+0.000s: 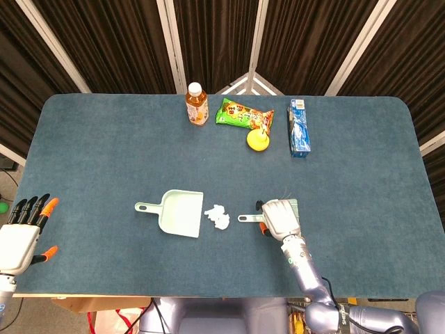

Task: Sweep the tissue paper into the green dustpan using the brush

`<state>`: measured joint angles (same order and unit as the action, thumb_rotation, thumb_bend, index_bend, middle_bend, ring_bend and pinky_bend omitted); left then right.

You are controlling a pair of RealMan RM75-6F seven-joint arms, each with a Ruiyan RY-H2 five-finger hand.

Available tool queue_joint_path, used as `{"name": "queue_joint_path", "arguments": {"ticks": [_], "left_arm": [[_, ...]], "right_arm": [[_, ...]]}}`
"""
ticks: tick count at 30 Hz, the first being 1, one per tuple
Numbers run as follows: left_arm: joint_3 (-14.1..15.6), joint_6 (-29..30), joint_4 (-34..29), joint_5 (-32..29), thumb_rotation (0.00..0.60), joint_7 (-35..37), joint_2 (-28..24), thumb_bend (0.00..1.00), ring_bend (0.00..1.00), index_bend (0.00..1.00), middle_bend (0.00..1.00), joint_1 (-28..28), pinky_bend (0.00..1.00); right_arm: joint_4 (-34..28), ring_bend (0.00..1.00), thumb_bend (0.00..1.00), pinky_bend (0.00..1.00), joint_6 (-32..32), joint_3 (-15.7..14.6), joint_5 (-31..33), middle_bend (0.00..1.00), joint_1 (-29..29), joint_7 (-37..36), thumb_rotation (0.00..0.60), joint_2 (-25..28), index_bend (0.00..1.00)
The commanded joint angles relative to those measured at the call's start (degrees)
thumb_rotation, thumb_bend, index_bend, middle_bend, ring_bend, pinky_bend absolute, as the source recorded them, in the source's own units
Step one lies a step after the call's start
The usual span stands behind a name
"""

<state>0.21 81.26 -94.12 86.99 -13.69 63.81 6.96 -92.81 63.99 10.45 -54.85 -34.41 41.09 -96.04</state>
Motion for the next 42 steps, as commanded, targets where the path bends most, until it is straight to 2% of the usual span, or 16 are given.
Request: {"name": "queue_joint_path", "arguments": {"ticks": [1,18,42], "left_arm": [[0.01,0.05,-0.02,0.03,0.600,-0.01,0.01,0.00,0.00,0.00,0.00,-0.02,0.00],[0.06,-0.28,-0.05,-0.12,0.600,0.13,-0.05,0.00,0.00,0.00,0.00,0.17,0.00],[0.04,-0.31,-0.12,-0.24,0.600,0.07,0.02,0.00,0.00,0.00,0.00,0.26,0.00]], "right_arm": [[1.03,0.87,0.39,0.90,0.71,-0.29,0.42,0.88,-0.29,0.51,0.600,-1.15,0.41],[5.82,0.87,0.39,0.90,1.56,-1.29,2.79,0.88,-0.99,0.26,0.600,-5.95,0.41],[8.31,0.87,0.39,0.90,2.86,-0.13,3.24,0.88,-2.15,0.88,0.600,-9.97,0.41]]}}
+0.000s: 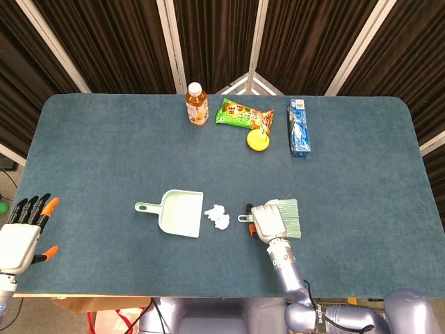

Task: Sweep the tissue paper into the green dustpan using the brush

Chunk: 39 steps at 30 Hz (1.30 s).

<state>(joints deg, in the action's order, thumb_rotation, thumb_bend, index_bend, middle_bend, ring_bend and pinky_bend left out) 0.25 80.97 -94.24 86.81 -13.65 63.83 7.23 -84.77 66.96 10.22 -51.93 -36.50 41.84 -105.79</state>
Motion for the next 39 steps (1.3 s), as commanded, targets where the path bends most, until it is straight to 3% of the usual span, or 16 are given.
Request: {"name": "queue_joint_path", "arguments": {"ticks": [1,7,20,31,39], "left_arm": [[-0.01,-0.03,0.01,-0.08,0.600,0.05,-0.02,0.00,0.00,0.00,0.00,0.00,0.00],[-0.03,0.00,0.00,-0.09,0.600,0.01,0.00,0.00,0.00,0.00,0.00,0.01,0.00],[-0.03,-0.08,-0.13,-0.28,0.600,-0.18,-0.05,0.00,0.00,0.00,0.00,0.02,0.00],[0.08,-0.17,-0.25,-0.25,0.600,-0.58,-0.08,0.00,0.00,0.00,0.00,0.06,0.00],[0.16,0.09,-0.27,-0.01,0.600,-1.33,-0.05,0.00,0.00,0.00,0.00,-0.02,0.00]], "right_arm": [[0.45,0.87,0.39,0.90,-0.14,0.08,0.41,0.88,-0.08,0.17,0.600,-0.29,0.41],[2.19,0.87,0.39,0.90,-0.80,-0.26,0.90,0.88,-0.06,0.01,0.600,-0.85,0.41],[2.26,0.87,0.47,0.90,-1.24,-0.63,1.60,0.88,0.41,-0.13,0.600,-0.14,0.76],[-2.74,0.87,0.50,0.90,-0.86,1.27,-0.46,0.88,-0.14,-2.05,0.600,2.50,0.78],[-8.53,0.87,0.50,0.90,-0.57,3.71,2.71,0.88,-0.18,-3.19,0.600,4.40,0.78]]}}
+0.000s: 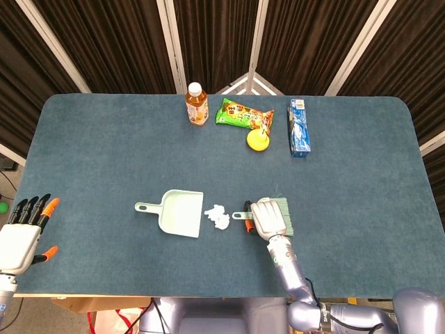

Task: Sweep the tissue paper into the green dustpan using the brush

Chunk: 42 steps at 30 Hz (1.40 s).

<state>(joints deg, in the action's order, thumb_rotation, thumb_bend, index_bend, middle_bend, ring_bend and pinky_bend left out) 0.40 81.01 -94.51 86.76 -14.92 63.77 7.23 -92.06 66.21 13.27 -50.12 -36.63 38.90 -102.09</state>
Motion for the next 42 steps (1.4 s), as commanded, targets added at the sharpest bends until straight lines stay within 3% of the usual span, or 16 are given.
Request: {"name": "queue_joint_path", "arguments": {"ticks": [1,13,19,30,35,39,42], "left_arm": [[0.01,0.14,0.00,0.09,0.600,-0.13,0.03,0.00,0.00,0.00,0.00,-0.04,0.00],[-0.43,-0.12,-1.73,-0.46,0.600,-1.84,-0.02,0.00,0.00,0.00,0.00,0.27,0.00],[-2.58,-1.44,-4.40,-1.19,0.600,-6.01,0.20,0.00,0.02,0.00,0.01,2.63,0.01],[-8.13,-7.83,-10.10,-8.60,0.600,-18.74,2.56,0.07,0.33,0.19,0.30,10.00,0.36],[-9.53,-10.12,-10.31,-12.10,0.600,-23.10,4.38,0.15,0.42,0.24,0.41,12.94,0.45],[-9.94,-11.17,-9.66,-14.00,0.600,-26.21,6.05,0.20,0.50,0.21,0.49,14.81,0.54],[-10.28,-13.21,-9.85,-18.69,0.600,-30.43,7.46,0.20,0.55,0.20,0.55,16.78,0.60]], "right_arm": [[-1.71,0.87,0.50,0.90,0.30,0.73,1.07,0.88,-0.07,-0.22,0.600,0.95,0.78],[-6.10,0.87,0.50,0.90,1.18,3.65,2.51,0.88,-0.89,-2.64,0.600,3.86,0.78],[-7.80,0.87,0.50,0.90,1.78,4.77,2.68,0.88,-1.36,-3.70,0.600,5.51,0.78],[-8.28,0.87,0.50,0.90,2.76,5.05,2.31,0.88,-1.65,-5.49,0.600,7.82,0.79],[-8.66,0.87,0.50,0.90,3.16,5.46,2.35,0.88,-1.97,-5.92,0.600,8.66,0.79],[-8.68,0.87,0.50,0.90,3.33,5.87,2.61,0.88,-2.28,-6.27,0.600,9.11,0.79],[-8.88,0.87,0.50,0.90,3.32,5.66,2.80,0.88,-2.43,-6.40,0.600,9.51,0.79]]}}
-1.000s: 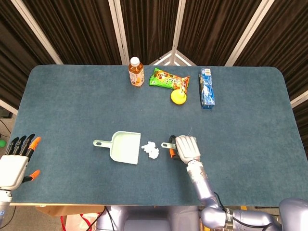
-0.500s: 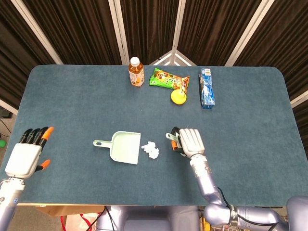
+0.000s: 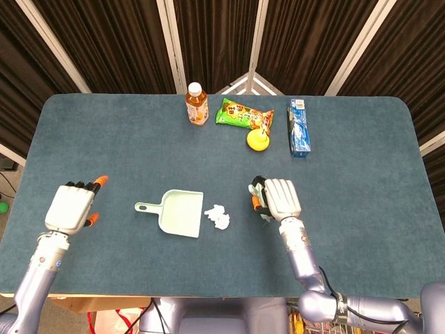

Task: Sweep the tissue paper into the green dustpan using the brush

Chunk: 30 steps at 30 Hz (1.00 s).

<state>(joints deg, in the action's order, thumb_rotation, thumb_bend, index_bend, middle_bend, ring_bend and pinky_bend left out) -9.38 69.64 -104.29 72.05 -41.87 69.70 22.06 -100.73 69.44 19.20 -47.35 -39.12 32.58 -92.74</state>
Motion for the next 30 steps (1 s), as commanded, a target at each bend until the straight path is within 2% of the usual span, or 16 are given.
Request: {"name": "queue_joint_path", "arguments": {"ticks": [1,6,9,13,20,30], "left_arm": [[-0.63,-2.35,-0.23,-5.41,0.600,-4.58,2.01,0.20,0.57,0.20,0.57,2.56,0.62],[-0.56,-4.51,-0.59,-12.34,0.600,-10.98,4.76,0.24,0.77,0.29,0.78,6.17,0.78],[-0.33,-4.96,-0.50,-16.75,0.600,-13.79,6.48,0.28,0.84,0.33,0.85,7.84,0.84],[0.07,-4.78,1.19,-20.78,0.600,-16.96,9.31,0.33,0.88,0.35,0.89,10.32,0.88],[0.09,-4.63,3.55,-26.79,0.600,-18.43,13.15,0.37,0.90,0.39,0.91,13.53,0.90],[0.53,-3.75,7.33,-29.02,0.600,-17.85,18.38,0.43,0.91,0.40,0.92,16.86,0.91]], "right_arm": [[-0.41,0.87,0.50,0.90,0.34,-0.69,-0.14,0.88,0.25,-0.13,0.600,0.24,0.79],[-0.52,0.87,0.50,0.90,0.75,-1.15,-0.22,0.88,0.17,-0.27,0.600,0.50,0.79],[-0.43,0.87,0.50,0.90,0.79,-1.19,0.06,0.88,0.03,-0.39,0.600,0.58,0.79],[-0.19,0.87,0.50,0.90,0.76,-1.41,0.25,0.88,-0.02,-0.69,0.600,0.86,0.79],[-0.02,0.87,0.50,0.90,0.86,-1.91,0.17,0.88,-0.04,-1.16,0.600,1.17,0.79],[0.24,0.87,0.50,0.90,0.89,-2.56,0.03,0.88,-0.21,-1.39,0.600,1.22,0.79]]}}
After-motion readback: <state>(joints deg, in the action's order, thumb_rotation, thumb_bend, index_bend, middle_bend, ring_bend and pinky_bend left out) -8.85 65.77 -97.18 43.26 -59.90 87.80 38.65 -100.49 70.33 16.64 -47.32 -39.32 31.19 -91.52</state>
